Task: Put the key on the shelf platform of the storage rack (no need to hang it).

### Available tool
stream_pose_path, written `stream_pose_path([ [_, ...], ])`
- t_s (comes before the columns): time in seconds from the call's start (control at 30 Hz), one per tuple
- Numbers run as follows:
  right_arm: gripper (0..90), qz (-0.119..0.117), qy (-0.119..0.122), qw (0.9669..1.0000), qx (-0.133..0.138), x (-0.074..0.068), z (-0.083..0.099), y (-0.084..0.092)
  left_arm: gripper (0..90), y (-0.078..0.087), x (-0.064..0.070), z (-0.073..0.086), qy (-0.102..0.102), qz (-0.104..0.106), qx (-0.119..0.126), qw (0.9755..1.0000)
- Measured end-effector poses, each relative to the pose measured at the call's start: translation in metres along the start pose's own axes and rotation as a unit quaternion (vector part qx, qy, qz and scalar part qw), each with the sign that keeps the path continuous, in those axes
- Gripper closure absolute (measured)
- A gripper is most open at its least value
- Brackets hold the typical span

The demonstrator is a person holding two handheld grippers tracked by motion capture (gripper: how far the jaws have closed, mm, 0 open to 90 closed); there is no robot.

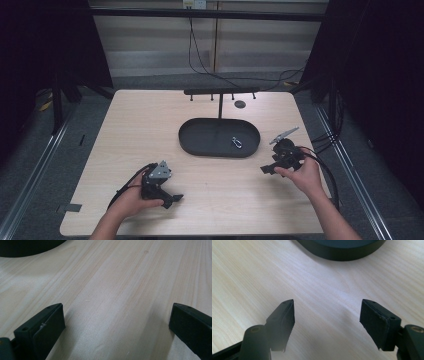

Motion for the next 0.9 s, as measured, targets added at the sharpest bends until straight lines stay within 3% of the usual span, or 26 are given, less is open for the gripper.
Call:
stream_pose_path([
  [0.37, 23.1, -0.017, -0.001, 0.9998, 0.011, -0.001, 0.018, 0.001, 0.0, 0.000, 0.000, 0.000, 0.000, 0.000, 0.000, 1.0000],
  [0.9, 23.2, -0.012, -0.008, 0.9996, 0.025, 0.003, 0.030, 0.002, 0.0, 0.000, 0.000, 0.000, 0.000, 0.000, 0.000, 1.0000],
])
Point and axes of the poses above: each handheld gripper's, and its own axes: y roughly backward along the jaws, z roughly out of its underside, x roughly to its right, the point moved 6 cm from there along -y, roughly forward along the jaws, and after that the axes turned 6 degrees about -x, right-handed, at the moved point
